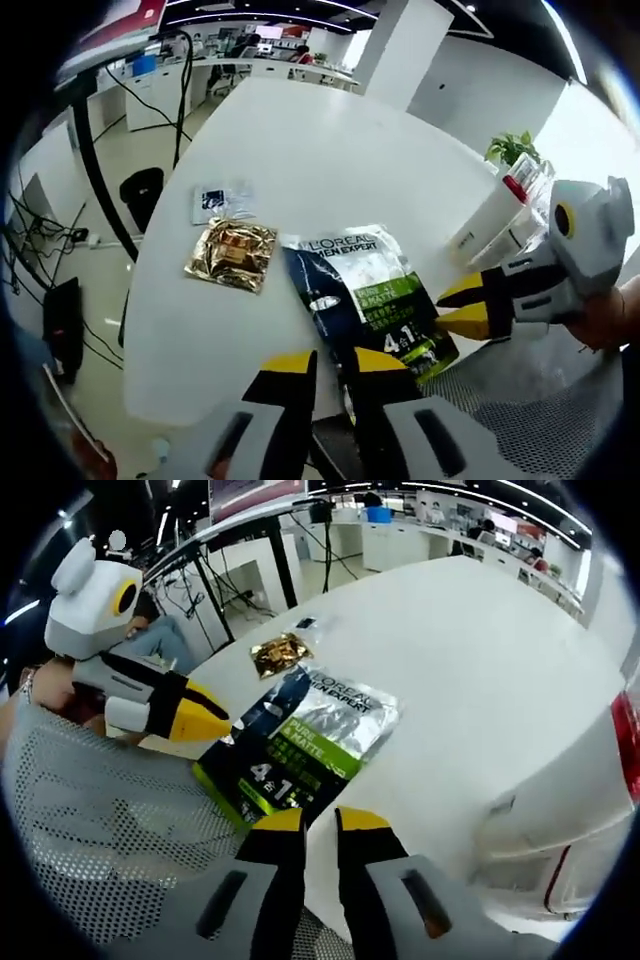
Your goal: Arrange the skincare products in the storage area until every visible bottle or jar stands upright without overlapping.
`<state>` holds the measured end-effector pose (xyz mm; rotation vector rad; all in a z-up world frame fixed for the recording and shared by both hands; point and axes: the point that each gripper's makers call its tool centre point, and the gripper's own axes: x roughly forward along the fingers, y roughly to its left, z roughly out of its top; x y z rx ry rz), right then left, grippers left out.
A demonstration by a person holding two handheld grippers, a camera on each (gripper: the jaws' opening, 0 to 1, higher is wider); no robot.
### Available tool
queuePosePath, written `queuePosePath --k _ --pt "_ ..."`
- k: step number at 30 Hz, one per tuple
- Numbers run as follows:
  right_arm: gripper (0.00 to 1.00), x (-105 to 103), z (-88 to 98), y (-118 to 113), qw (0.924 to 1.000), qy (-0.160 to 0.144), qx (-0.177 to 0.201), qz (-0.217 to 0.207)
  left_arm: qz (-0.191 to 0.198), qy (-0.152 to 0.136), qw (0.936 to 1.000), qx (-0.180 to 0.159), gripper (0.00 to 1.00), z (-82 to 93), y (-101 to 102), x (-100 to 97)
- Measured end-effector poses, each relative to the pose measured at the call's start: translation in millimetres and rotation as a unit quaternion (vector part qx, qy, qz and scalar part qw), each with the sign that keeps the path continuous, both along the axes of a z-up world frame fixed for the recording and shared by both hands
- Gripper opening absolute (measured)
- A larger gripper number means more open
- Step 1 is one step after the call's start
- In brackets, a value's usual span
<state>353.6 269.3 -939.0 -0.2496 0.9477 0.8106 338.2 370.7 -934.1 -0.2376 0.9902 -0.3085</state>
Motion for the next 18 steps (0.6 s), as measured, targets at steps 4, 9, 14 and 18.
queuePosePath --k 4,9,14,18 --pt "0.08 3 -6.6 1 0.9998 0.015 -0.004 -0.013 0.006 0.013 0.9998 -0.011 0.12 -5.6 -3 9.0" --pt "0.05 7 -2.5 6 0.9997 0.015 0.005 -0.017 0.013 0.022 0.9996 -0.012 0.09 -8.9 -3 9.8" --pt "0.03 9 -3.2 8 0.9998 0.013 0.008 -0.011 -0.007 0.017 0.9998 0.01 0.06 -11.6 -4 9.6" --pt "0.03 9 -4.0 7 1.0 0.002 -0.002 -0.005 -0.021 0.02 0.9992 0.027 0.06 -12.0 -5 9.8"
